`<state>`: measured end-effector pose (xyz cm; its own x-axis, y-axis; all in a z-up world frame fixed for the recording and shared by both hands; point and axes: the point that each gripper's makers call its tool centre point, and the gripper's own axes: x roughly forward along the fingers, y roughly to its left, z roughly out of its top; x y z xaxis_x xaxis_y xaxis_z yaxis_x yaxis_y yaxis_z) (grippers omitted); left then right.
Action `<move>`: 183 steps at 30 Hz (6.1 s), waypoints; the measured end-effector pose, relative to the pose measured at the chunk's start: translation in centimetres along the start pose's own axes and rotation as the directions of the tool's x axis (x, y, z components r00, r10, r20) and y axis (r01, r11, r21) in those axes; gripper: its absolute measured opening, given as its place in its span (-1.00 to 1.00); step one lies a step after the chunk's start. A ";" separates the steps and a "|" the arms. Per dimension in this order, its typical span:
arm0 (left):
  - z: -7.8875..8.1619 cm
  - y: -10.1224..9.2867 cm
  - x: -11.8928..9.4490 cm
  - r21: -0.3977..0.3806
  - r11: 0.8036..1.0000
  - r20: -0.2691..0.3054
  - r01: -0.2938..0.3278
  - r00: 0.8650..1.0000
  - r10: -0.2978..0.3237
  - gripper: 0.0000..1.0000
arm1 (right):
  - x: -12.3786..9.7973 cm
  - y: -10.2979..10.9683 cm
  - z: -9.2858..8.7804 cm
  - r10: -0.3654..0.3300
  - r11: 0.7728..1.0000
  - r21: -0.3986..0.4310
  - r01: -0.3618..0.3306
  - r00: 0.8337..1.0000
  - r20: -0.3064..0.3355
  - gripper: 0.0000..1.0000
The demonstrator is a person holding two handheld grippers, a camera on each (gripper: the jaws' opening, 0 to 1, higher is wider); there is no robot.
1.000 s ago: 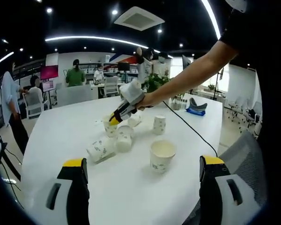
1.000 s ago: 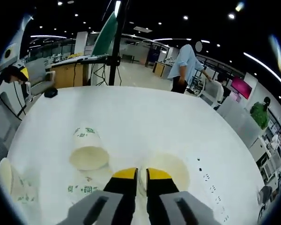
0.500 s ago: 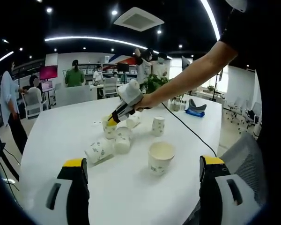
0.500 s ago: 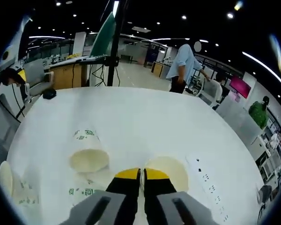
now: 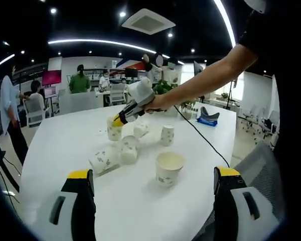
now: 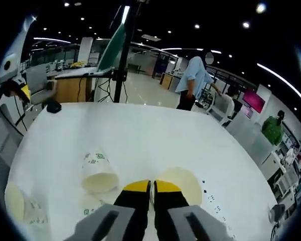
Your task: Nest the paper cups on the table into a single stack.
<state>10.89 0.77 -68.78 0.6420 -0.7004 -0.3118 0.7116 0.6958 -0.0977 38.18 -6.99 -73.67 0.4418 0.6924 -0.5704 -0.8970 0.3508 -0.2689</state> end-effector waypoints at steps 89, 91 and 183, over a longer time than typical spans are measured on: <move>0.6 -4.7 0.5 0.082 0.982 0.000 0.169 0.986 -0.169 0.98 | -17.0 17.9 1.8 0.018 1.000 0.022 -0.020 0.998 0.063 -1.00; 0.6 -4.6 0.5 0.082 0.982 0.000 0.170 0.985 -0.171 0.98 | -17.0 18.3 1.7 0.024 0.999 0.024 -0.026 0.998 0.063 -1.00; 0.2 -3.9 -0.7 0.080 0.987 0.011 0.139 0.990 -0.140 0.98 | -9.9 24.7 -3.1 0.163 0.979 0.132 -0.156 0.986 -0.047 -0.87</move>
<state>7.66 -1.49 -67.97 0.5393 -0.7926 -0.2845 0.8142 0.5770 -0.0640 11.63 -7.16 -77.07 0.2885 0.7102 -0.6421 -0.9451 0.3187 -0.0721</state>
